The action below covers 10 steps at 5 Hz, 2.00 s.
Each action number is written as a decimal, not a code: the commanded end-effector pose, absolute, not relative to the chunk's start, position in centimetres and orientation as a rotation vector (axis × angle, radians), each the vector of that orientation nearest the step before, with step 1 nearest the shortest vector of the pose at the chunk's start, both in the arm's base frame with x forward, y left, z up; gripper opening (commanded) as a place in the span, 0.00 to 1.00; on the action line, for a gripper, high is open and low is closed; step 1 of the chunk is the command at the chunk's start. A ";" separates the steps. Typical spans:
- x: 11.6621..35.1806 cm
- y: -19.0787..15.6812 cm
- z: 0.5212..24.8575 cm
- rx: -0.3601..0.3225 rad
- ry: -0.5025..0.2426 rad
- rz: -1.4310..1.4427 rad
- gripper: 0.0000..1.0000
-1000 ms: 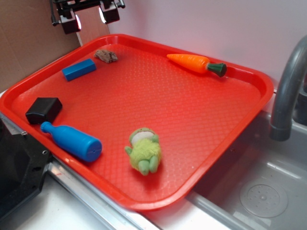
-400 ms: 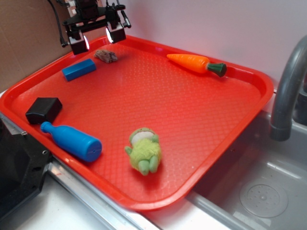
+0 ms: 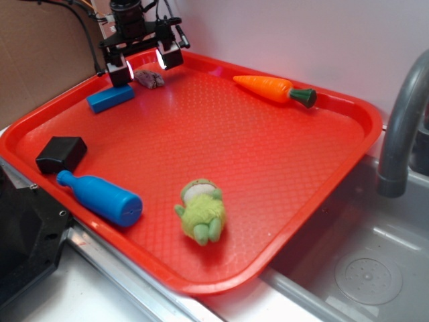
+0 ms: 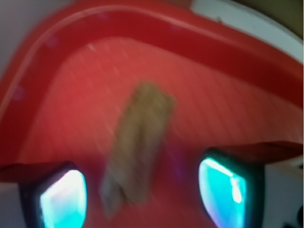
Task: Grab the wood chip.
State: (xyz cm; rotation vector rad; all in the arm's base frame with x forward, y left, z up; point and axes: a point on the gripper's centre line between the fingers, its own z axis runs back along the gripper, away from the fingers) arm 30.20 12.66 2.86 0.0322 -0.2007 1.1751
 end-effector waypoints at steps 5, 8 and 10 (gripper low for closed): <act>27.3 14.1 0.9 -0.076 -0.053 1.099 0.00; 26.9 6.2 13.9 -0.149 -0.233 0.329 0.00; 24.8 1.0 20.3 -0.043 -0.372 -0.054 0.00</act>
